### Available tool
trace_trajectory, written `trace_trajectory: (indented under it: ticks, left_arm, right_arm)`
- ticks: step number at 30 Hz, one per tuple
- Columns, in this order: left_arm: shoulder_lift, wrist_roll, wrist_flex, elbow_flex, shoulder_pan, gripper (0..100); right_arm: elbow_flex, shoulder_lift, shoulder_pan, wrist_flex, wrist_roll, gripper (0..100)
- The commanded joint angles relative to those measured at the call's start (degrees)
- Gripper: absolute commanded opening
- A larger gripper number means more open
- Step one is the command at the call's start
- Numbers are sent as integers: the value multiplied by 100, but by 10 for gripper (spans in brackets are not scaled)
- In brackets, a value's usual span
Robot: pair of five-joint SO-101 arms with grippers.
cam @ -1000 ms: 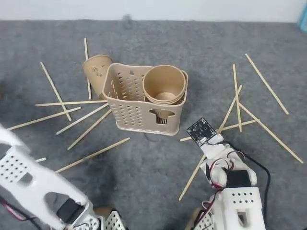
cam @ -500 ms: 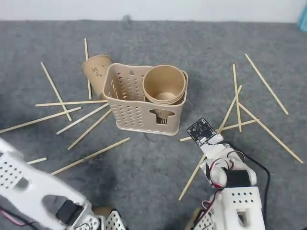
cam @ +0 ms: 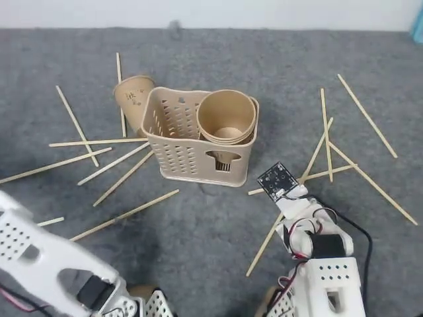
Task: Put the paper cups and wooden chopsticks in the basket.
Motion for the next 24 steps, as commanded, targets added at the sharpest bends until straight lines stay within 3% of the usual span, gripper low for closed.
trace_trajectory:
  ticks: [1, 7, 14, 18, 24]
  left_arm:
    - [-158, -9, 835, -505, -35, 15]
    - [-97, 70, 3385, -1965, 88, 15]
    - [-97, 818, 5679, -3371, 360, 15]
    - [-97, 1231, 6497, -3864, 501, 15]
    - [-132, 1873, 6954, -4330, 651, 15]
  right_arm:
    - [-44, -66, -48, -66, -9, 9]
    - [-44, -66, -48, -75, -9, 9]
    - [-44, -66, -48, -57, -9, 9]
    - [-44, -66, -48, -57, -9, 9]
    - [-44, -66, -48, -57, -9, 9]
